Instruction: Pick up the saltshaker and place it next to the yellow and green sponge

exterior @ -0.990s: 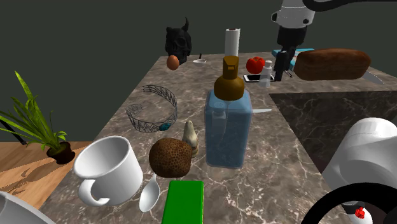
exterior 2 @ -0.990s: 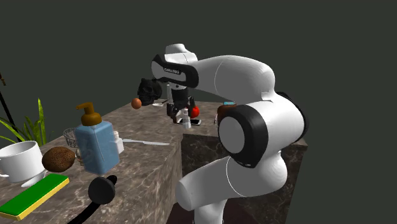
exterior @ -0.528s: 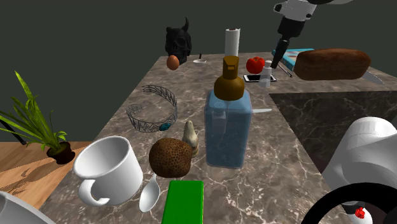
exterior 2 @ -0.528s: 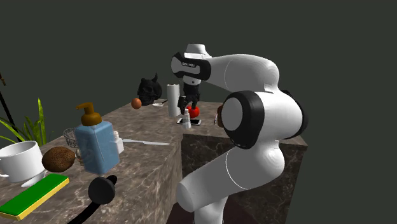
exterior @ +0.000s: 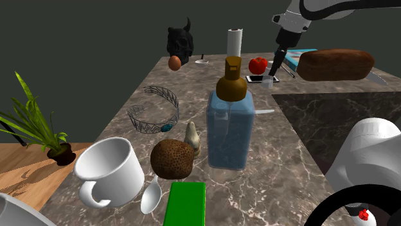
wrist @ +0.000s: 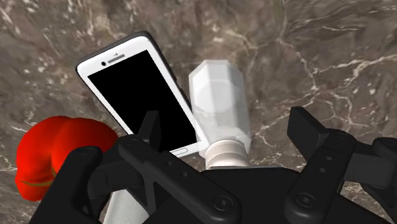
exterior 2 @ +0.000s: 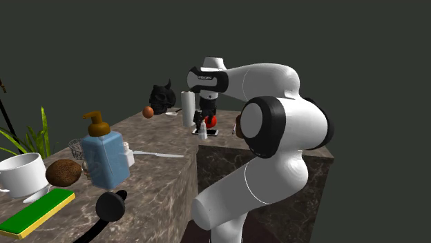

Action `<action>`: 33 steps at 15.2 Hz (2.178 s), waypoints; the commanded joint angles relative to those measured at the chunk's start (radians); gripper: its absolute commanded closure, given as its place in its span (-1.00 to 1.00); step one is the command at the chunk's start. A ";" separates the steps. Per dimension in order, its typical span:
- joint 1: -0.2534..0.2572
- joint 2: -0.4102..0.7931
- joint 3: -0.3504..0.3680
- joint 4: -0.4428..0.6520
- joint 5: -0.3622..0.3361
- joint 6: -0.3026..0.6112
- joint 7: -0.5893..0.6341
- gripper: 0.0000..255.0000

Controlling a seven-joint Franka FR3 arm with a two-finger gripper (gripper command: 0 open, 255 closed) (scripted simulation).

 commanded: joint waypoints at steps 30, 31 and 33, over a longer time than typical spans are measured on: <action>0.017 0.041 0.019 0.190 0.023 -0.149 0.002 1.00; 0.019 0.045 0.020 0.207 0.025 -0.162 0.002 1.00; 0.022 0.055 0.022 0.241 0.028 -0.186 0.001 1.00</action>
